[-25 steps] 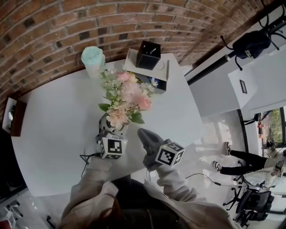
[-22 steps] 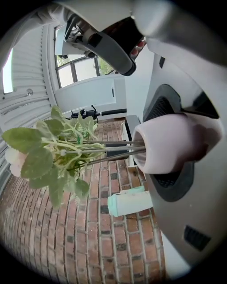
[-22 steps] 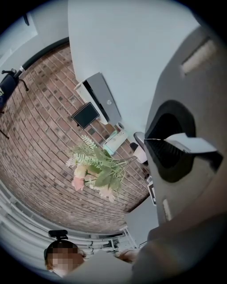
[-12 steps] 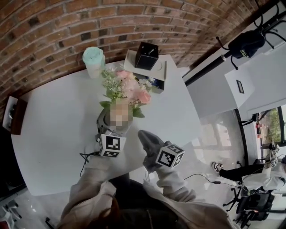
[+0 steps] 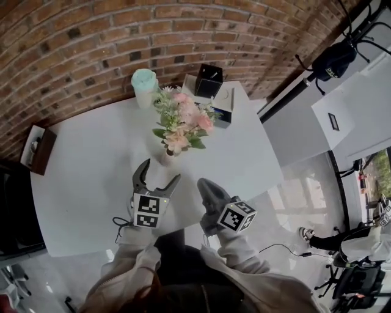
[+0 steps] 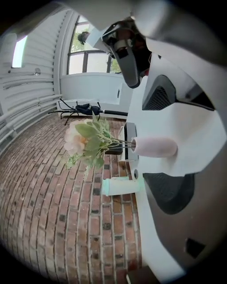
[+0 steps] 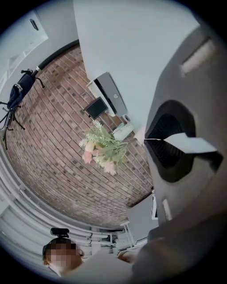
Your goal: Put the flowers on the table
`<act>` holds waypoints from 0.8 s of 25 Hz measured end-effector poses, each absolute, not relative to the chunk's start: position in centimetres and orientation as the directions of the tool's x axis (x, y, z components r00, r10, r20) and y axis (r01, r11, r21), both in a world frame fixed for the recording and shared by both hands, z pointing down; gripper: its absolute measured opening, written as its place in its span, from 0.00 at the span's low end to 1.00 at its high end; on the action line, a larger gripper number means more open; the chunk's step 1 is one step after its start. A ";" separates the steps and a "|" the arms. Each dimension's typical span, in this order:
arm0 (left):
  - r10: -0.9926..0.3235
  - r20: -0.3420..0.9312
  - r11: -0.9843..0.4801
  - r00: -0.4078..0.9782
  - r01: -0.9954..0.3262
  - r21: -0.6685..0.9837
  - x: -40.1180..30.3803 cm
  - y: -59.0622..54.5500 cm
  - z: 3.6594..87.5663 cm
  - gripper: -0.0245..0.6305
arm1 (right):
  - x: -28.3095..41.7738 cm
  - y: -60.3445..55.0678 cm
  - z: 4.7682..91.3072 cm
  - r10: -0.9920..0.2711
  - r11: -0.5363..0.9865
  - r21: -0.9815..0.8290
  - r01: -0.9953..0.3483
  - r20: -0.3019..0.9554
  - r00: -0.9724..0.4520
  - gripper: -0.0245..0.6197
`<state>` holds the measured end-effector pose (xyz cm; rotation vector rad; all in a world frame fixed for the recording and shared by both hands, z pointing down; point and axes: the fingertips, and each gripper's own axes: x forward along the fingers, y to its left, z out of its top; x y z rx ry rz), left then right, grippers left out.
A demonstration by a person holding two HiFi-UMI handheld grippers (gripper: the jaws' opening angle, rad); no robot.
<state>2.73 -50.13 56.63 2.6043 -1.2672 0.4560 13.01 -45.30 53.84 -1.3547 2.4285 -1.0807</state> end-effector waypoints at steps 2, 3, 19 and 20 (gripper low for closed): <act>-0.709 0.373 -0.615 0.598 -0.784 0.089 2.5 -48.2 55.9 0.71 | 12.0 -44.0 52.9 -0.781 0.360 -0.660 -0.659 0.174 -0.600 0.04; -0.703 0.378 -0.614 0.602 -0.783 0.106 2.4 -47.2 55.6 0.71 | 11.6 -43.3 52.5 -0.777 0.372 -0.658 -0.655 0.164 -0.607 0.04; -0.707 0.384 -0.573 0.594 -0.799 0.180 0.5 -31.6 51.2 0.04 | 8.6 -30.7 49.2 -0.839 0.364 -0.614 -0.701 0.110 -0.532 0.04; -0.702 0.383 -0.579 0.600 -0.794 0.184 0.5 -30.9 51.1 0.04 | 8.7 -30.1 49.2 -0.845 0.359 -0.609 -0.707 0.110 -0.524 0.04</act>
